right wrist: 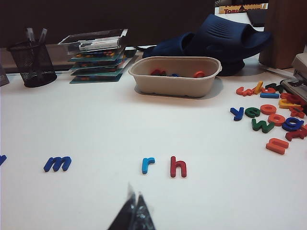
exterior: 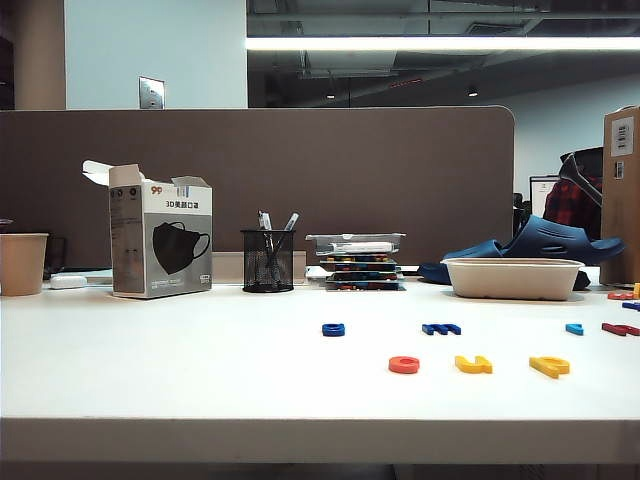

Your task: Select the appropriate letters from the row of letter magnets placed on the table to arrange into the word "cup".

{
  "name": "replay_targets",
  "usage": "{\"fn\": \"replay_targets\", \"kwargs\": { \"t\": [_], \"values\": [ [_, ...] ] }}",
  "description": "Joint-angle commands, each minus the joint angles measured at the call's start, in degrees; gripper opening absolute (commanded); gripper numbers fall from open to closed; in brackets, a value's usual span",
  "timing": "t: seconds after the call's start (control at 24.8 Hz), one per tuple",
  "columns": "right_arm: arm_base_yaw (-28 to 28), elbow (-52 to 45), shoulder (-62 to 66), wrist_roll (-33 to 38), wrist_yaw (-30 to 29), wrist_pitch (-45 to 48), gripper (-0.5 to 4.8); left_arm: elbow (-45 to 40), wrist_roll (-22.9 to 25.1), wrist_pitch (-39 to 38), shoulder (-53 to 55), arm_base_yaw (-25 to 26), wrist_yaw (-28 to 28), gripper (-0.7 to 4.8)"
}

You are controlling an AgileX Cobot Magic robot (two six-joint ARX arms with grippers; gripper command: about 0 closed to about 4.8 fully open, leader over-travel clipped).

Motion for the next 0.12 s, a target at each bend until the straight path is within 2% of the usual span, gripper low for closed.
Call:
{"fn": "replay_targets", "kwargs": {
  "t": [0.04,0.12],
  "values": [
    [-0.02,-0.44,0.02,0.04,0.0,0.94,-0.01,0.17,-0.17,0.48,0.02,0.13,0.24,-0.05],
    [-0.02,-0.44,0.02,0.04,-0.02,0.94,-0.01,0.17,-0.17,0.48,0.02,0.13,0.24,-0.05]
  ]
}}
